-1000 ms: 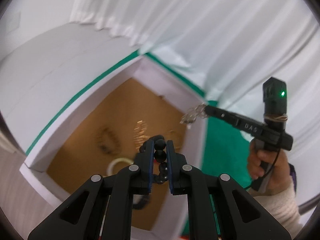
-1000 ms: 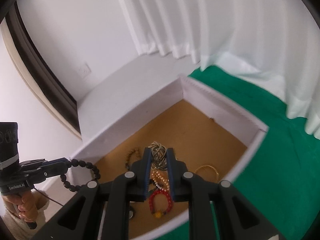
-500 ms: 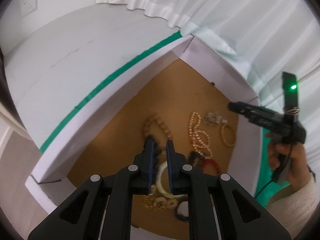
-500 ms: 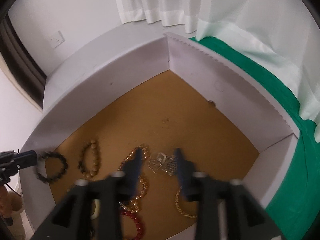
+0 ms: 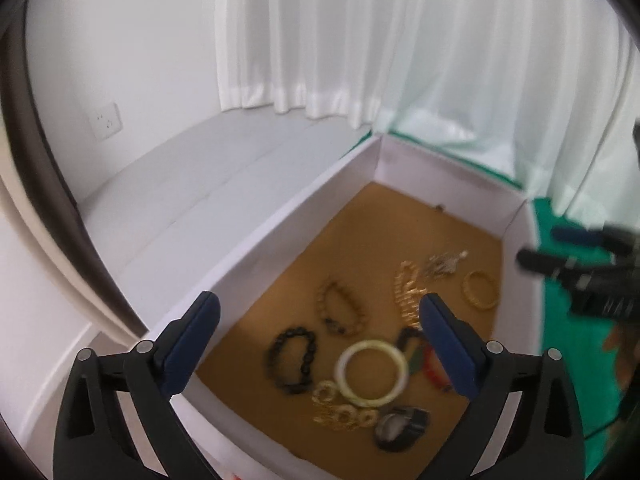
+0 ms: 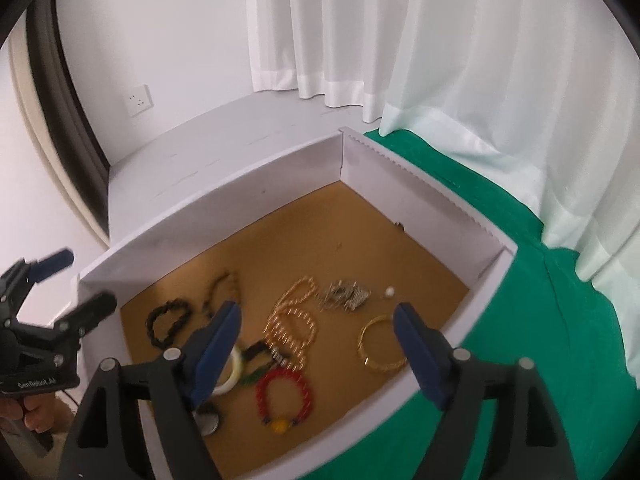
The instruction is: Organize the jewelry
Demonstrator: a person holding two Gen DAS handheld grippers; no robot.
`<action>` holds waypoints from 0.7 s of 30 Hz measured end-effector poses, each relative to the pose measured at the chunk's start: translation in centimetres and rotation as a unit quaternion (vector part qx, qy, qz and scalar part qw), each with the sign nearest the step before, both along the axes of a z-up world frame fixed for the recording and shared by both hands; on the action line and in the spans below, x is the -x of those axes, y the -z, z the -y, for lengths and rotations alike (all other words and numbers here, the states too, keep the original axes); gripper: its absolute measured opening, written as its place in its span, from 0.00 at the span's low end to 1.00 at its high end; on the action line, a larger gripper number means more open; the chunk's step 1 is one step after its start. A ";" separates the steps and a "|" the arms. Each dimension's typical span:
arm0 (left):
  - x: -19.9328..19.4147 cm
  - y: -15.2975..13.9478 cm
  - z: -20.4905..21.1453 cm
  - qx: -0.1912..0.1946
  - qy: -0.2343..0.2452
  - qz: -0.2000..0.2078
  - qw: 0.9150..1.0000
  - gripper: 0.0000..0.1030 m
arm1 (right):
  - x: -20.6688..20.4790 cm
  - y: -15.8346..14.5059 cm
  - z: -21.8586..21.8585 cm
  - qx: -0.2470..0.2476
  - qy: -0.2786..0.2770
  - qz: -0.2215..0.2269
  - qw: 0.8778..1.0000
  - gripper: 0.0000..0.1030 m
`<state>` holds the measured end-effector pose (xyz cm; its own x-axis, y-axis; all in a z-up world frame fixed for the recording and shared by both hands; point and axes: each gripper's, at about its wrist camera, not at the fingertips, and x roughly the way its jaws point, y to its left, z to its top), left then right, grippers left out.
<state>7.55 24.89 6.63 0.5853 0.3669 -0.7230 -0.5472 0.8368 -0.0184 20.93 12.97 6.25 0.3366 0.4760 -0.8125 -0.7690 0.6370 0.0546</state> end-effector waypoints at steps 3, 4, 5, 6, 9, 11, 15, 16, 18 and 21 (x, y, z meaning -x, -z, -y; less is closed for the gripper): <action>0.7 -0.5 0.5 0.022 0.005 0.015 1.000 0.98 | 2.4 -0.3 1.2 0.006 0.007 0.015 1.000 0.79; 0.8 -0.5 0.8 0.021 0.005 0.015 1.000 0.98 | 3.0 -0.3 1.4 0.010 0.010 0.022 1.000 0.79; 1.0 -0.6 1.0 0.018 0.006 0.015 1.000 0.98 | 3.7 -0.4 1.7 0.012 0.014 0.028 0.999 0.80; 1.1 -0.6 1.3 0.012 0.008 0.013 1.000 0.98 | 4.4 -0.5 2.0 0.011 0.017 0.034 0.999 0.82; 1.9 -0.9 2.1 -0.028 -0.003 0.008 1.000 0.98 | 5.7 -0.7 2.6 0.010 0.022 0.040 0.999 0.82; 2.2 -1.1 2.6 -0.045 -0.008 0.007 0.999 0.98 | 6.3 -0.7 2.8 0.013 0.026 0.040 0.999 0.82; 2.9 -1.2 3.0 -0.076 -0.018 -0.002 0.997 0.98 | 7.5 -0.9 3.0 0.017 0.030 0.040 0.999 0.82; 3.0 -1.2 2.9 -0.078 -0.018 -0.007 0.997 0.98 | 7.8 -1.0 2.9 0.016 0.030 0.039 0.999 0.82; 3.1 -1.0 2.9 -0.076 -0.016 -0.017 0.997 0.99 | 8.3 -1.0 2.9 0.016 0.029 0.038 0.999 0.82; 3.5 -0.8 2.7 -0.071 -0.016 -0.027 0.997 1.00 | 9.1 -1.2 2.7 0.017 0.032 0.037 0.999 0.82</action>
